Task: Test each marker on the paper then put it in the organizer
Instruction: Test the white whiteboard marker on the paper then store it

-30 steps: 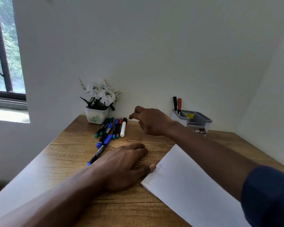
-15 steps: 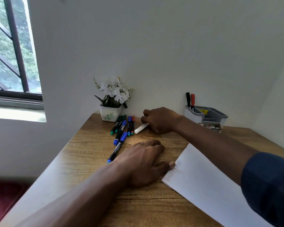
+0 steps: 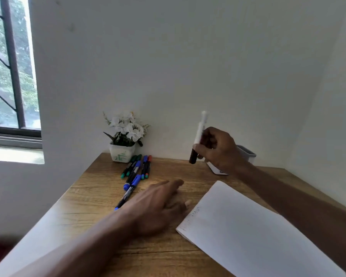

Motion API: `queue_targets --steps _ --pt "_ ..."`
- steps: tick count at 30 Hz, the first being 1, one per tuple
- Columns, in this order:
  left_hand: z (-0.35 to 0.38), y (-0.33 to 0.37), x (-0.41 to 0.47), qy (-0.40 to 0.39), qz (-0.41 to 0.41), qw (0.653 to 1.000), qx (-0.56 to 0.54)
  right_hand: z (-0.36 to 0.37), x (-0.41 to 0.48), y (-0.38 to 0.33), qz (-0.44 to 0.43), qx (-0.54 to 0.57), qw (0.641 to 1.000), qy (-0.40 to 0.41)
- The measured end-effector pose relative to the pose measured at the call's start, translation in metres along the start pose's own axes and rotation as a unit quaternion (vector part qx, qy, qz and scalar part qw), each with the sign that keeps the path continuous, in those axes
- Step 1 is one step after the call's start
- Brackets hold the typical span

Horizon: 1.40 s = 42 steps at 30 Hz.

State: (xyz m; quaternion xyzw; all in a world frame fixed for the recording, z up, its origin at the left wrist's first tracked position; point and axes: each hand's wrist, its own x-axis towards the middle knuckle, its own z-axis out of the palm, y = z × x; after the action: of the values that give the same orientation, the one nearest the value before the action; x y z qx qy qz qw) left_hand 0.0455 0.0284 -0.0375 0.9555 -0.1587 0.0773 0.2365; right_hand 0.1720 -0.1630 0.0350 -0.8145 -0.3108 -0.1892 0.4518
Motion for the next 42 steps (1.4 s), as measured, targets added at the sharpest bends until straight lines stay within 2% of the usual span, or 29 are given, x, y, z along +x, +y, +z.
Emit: queue_targets --steps 3,6,8,11,16,21,29,36,39,42 --pt "-0.001 0.006 -0.002 0.085 0.015 0.995 -0.053 -0.008 -0.043 -0.012 0.103 0.249 0.963 -0.008" --pt "-0.001 0.018 -0.005 0.161 0.035 0.982 -0.091 -0.005 -0.076 -0.015 0.161 0.366 0.916 -0.029" --pt "0.002 0.026 -0.007 0.182 0.048 0.975 -0.116 0.000 -0.088 -0.012 0.193 0.404 0.893 -0.042" --pt "0.006 0.033 -0.008 0.196 0.049 0.968 -0.147 0.006 -0.094 -0.007 0.222 0.411 0.883 -0.054" --pt "0.012 0.036 -0.009 0.217 0.030 0.968 -0.118 0.011 -0.096 -0.006 0.260 0.490 0.831 -0.033" --pt "0.015 0.034 -0.007 0.224 0.021 0.952 -0.209 0.013 -0.097 -0.007 0.256 0.498 0.828 -0.041" --pt "0.011 0.036 -0.002 0.172 0.067 0.927 -0.326 0.005 -0.093 -0.010 0.265 0.481 0.833 -0.057" --pt "0.005 0.034 -0.004 0.126 0.053 0.923 -0.359 0.001 -0.093 -0.011 0.261 0.484 0.833 -0.060" --pt "0.002 0.031 -0.007 0.082 0.049 0.936 -0.337 -0.005 -0.093 -0.004 0.263 0.467 0.842 -0.061" --pt "0.002 0.030 -0.009 0.074 0.042 0.953 -0.292 -0.005 -0.094 0.000 0.262 0.487 0.831 -0.049"
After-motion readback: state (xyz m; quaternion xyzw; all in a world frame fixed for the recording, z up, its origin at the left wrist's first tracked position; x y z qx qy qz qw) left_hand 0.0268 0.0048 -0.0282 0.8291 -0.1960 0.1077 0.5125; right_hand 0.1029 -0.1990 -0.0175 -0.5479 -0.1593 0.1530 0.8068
